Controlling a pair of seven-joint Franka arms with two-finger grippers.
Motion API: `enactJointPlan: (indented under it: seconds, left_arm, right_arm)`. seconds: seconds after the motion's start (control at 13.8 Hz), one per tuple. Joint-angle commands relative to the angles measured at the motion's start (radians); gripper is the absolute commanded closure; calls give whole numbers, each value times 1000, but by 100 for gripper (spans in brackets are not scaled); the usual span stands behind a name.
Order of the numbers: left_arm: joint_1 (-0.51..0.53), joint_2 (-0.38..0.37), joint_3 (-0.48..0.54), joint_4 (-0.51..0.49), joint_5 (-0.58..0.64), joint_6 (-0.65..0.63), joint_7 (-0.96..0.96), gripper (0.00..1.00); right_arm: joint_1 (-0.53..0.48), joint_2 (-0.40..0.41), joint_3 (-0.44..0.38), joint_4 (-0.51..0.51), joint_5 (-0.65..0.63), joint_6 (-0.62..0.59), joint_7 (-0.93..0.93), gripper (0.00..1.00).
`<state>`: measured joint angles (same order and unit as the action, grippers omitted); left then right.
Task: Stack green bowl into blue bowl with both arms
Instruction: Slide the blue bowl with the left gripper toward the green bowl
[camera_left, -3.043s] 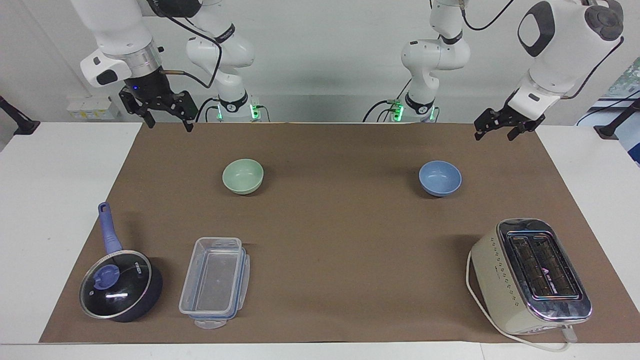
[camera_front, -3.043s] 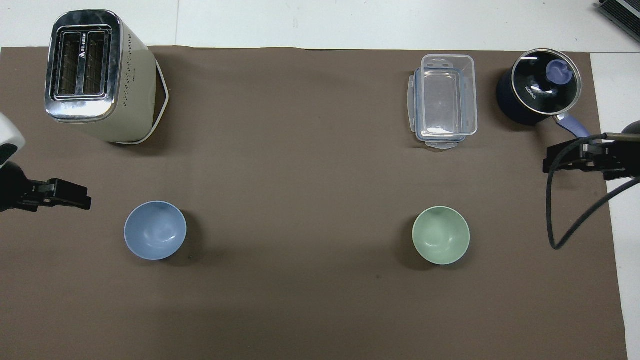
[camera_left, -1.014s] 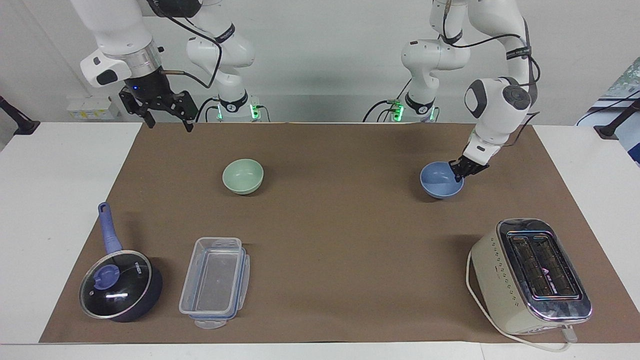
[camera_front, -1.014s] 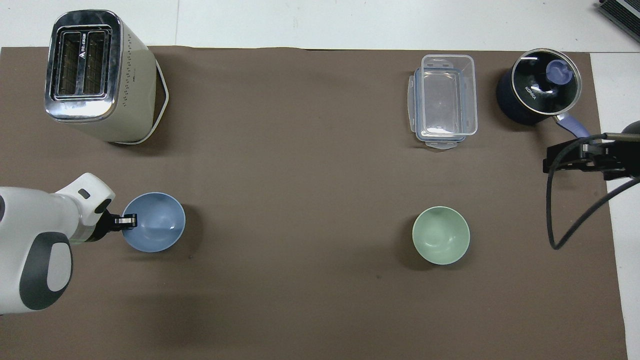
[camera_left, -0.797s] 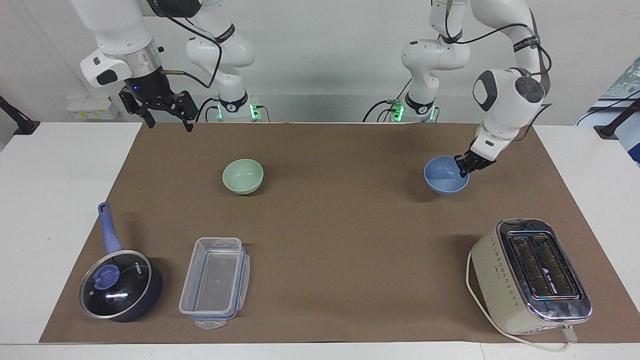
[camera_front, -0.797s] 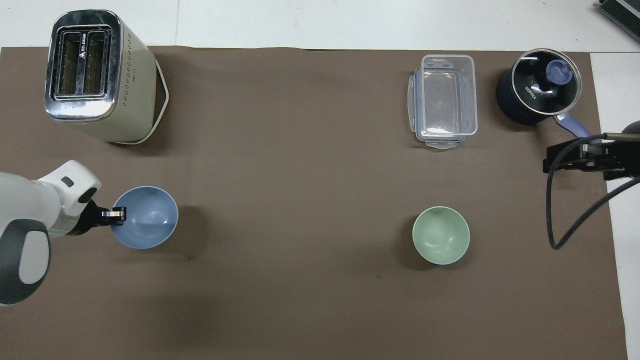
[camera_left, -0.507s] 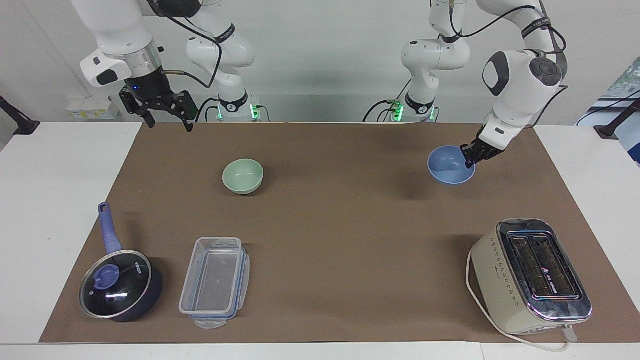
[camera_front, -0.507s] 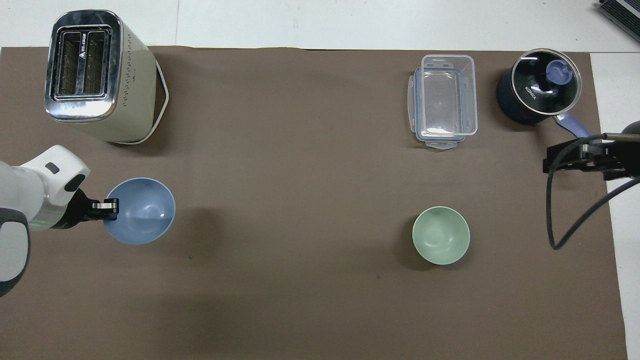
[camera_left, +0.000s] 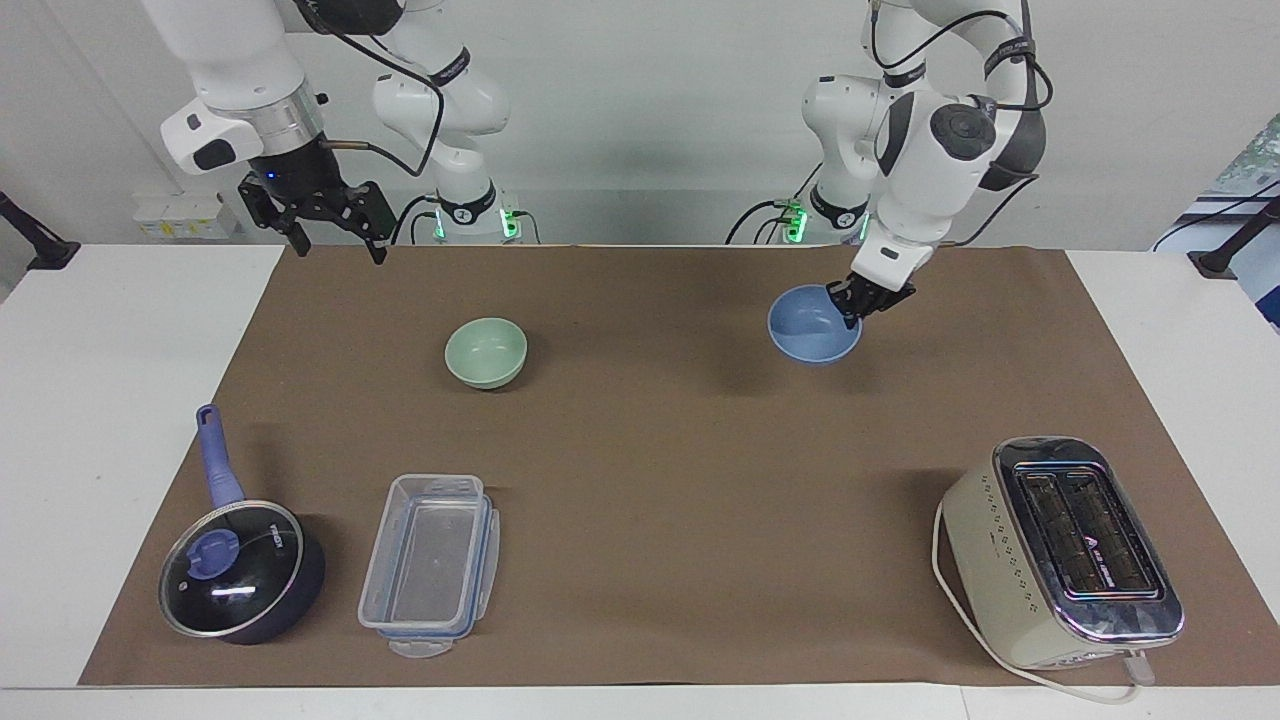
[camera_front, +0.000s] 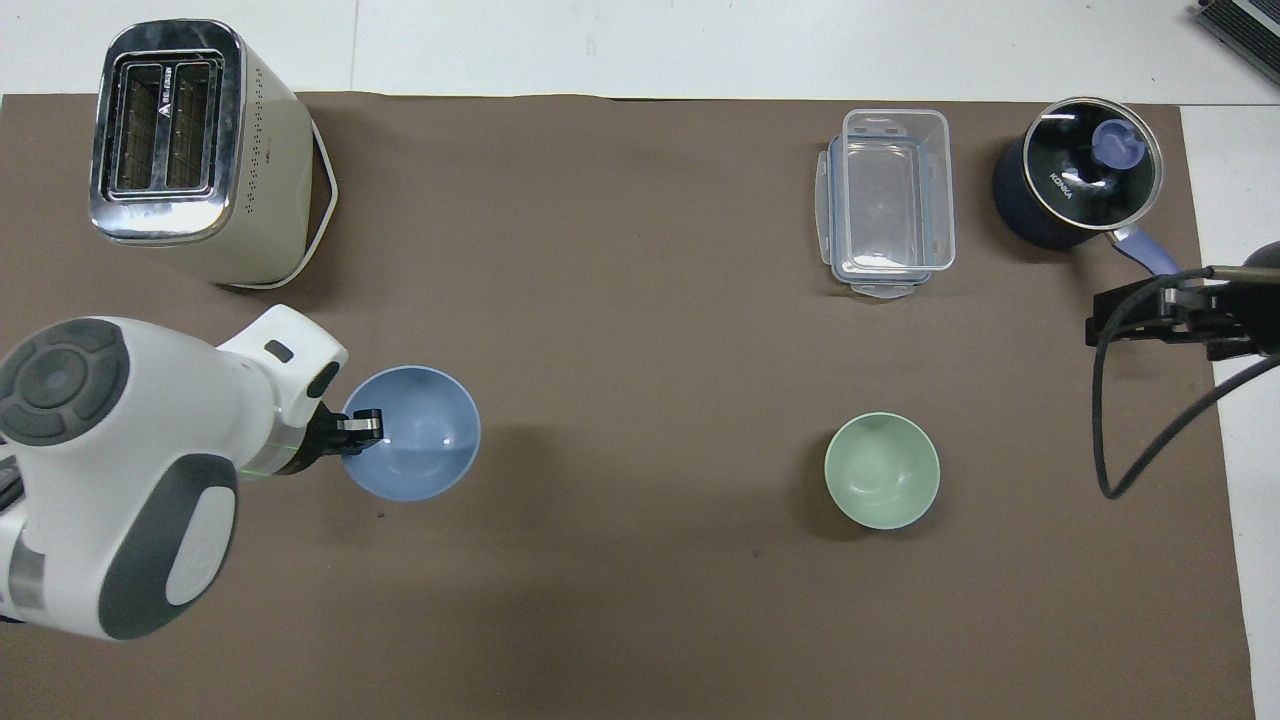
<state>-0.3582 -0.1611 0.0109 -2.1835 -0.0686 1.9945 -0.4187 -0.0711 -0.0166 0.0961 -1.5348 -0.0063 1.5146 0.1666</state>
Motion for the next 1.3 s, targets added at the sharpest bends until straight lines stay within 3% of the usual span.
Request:
enactJointPlan:
  seconds: [0.0,0.14,0.51,0.87,0.94,1.01,1.23]
  left_arm:
    - [-111,-12,15,-25,-23,58,-104,100]
    - [-191,-2,15,-50,-56,125,-156,100]
    - [-389,118,15,-113,-59,377,-333,100]
    - [-485,233,15,-136,-59,521,-388,100]
    - [-489,264,17,-136,-59,544,-384,19]
    - [-484,265,20,-127,-59,532,-379,0]
    - [-438,232,26,-86,-57,473,-370,0]
  right_arm:
    - [-7,-17,7,-19,-3,4,10,0]
    - [-6,-17,7,-19,-3,3,10,0]
    - [-7,-19,5,-21,-1,6,8,0]
    - [-7,-20,7,-27,-1,10,8,0]
    - [-6,-20,7,-27,-1,10,8,0]
    - [-7,-22,7,-28,0,10,7,0]
    - [-6,-29,7,-47,0,12,-12,0]
